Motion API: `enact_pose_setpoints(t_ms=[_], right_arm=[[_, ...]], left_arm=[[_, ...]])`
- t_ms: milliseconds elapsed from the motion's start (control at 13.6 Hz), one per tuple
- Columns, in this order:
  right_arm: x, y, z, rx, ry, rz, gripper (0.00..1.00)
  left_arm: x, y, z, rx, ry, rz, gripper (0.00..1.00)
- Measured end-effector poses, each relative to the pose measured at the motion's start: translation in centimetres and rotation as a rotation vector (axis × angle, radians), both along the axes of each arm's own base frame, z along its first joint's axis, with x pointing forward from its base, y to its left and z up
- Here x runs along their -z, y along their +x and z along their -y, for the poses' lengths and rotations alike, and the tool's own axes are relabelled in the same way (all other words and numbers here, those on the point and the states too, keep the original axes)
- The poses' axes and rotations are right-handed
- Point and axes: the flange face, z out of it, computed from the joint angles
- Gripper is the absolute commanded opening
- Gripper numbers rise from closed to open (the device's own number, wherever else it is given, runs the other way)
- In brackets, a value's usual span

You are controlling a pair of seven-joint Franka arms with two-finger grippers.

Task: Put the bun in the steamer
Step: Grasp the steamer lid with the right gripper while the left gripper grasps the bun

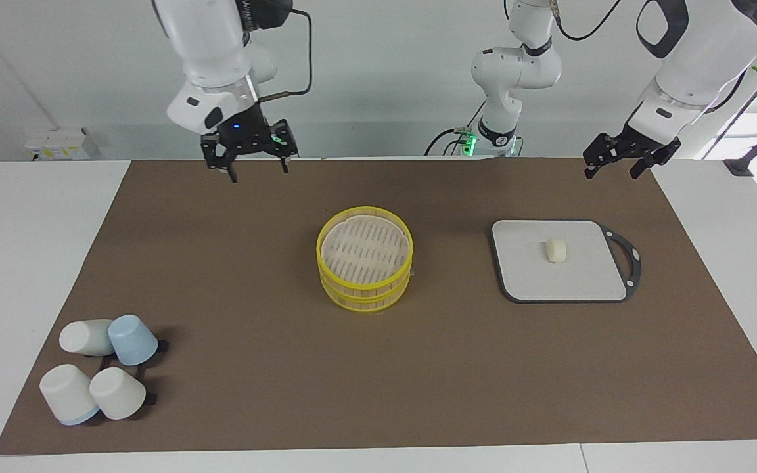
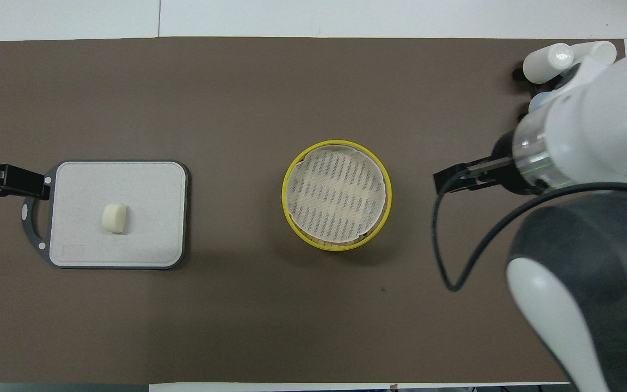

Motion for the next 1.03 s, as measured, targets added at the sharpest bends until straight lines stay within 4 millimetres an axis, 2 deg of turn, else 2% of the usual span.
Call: enact_pose_setpoints(t_ms=[220,294,440,587,661,807,881,1028], right_arm=[[5.8,1.4,-13.3,0.091,0.032,0.021,1.0],[8.4,2.4,-16.6,0.113,0.043,0.028,1.0],[14.1,4.3,-21.0,0.125,0.045,0.055,1.0],[18.1,4.8,-23.0,0.118,0.03,0.075,1.0],[19.1,4.7,-23.3,0.114,0.022,0.071,1.0],[19.8,4.2,-23.7,0.104,0.013,0.062,1.0],[20.3,3.9,-23.8,0.099,0.005,0.055,0.9],[21.1,3.5,-23.6,0.093,-0.012,0.048,0.37]], left_arm=[[10.5,-2.2,-1.7,0.047,-0.01,0.036,1.0],[13.8,-3.1,-2.0,0.07,-0.011,0.031,1.0],[18.4,-3.7,-1.8,0.091,-0.006,0.043,1.0],[21.9,-3.5,-1.2,0.101,0.003,0.059,1.0],[23.3,-3.3,-1.0,0.105,0.007,0.062,1.0],[25.1,-2.9,-1.0,0.107,0.014,0.085,1.0],[25.7,-2.6,-1.0,0.108,0.017,0.095,0.96],[26.2,-2.5,-1.0,0.11,0.019,0.097,0.73]])
